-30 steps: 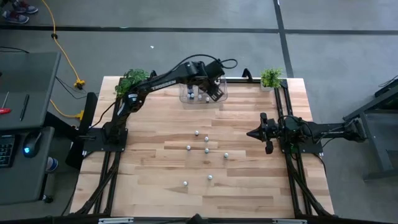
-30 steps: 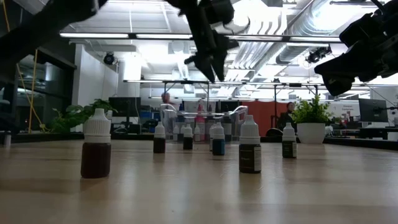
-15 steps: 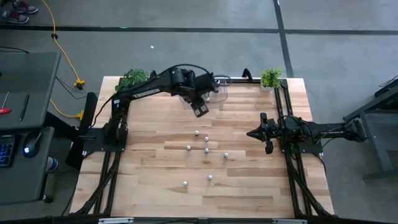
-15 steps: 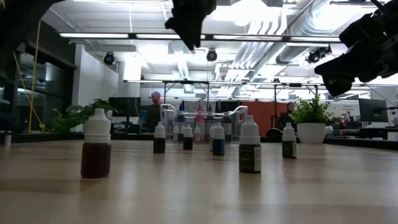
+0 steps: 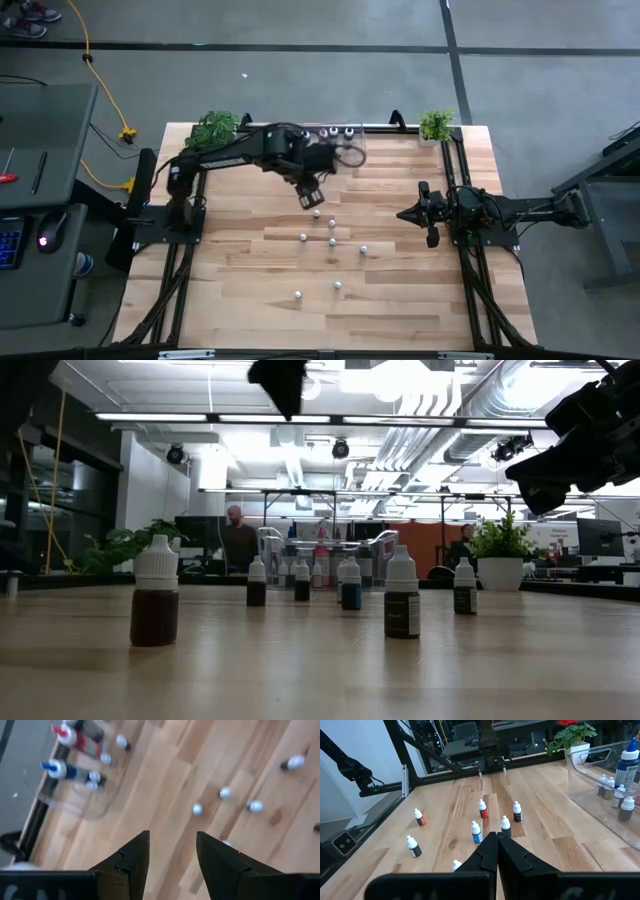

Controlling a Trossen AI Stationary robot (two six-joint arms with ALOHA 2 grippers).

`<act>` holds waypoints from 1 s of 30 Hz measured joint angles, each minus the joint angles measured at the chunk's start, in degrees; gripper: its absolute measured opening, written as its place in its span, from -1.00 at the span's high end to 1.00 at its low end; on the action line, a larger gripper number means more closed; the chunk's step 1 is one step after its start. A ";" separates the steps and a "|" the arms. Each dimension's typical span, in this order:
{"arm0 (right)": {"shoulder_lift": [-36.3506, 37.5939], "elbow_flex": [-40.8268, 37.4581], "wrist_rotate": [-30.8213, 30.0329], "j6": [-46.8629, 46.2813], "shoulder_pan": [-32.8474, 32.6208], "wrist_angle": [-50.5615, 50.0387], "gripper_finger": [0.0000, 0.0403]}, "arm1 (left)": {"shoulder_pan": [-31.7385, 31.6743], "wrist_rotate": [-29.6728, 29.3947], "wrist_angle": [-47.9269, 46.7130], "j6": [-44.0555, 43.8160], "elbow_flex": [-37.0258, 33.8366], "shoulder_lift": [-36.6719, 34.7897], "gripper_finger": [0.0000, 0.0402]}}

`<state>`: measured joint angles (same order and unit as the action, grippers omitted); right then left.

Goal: Pick & Place food coloring
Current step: Put the small red food coloring bottle into the transparent bin

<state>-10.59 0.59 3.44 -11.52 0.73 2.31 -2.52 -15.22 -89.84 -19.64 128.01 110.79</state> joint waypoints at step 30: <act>-0.24 -0.01 0.00 0.01 0.00 0.09 1.00 | 5.26 19.12 65.75 18.33 -79.65 -29.26 0.21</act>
<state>-10.83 0.58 3.44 -11.51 0.73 2.39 2.74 3.90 -24.09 -1.30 48.36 81.54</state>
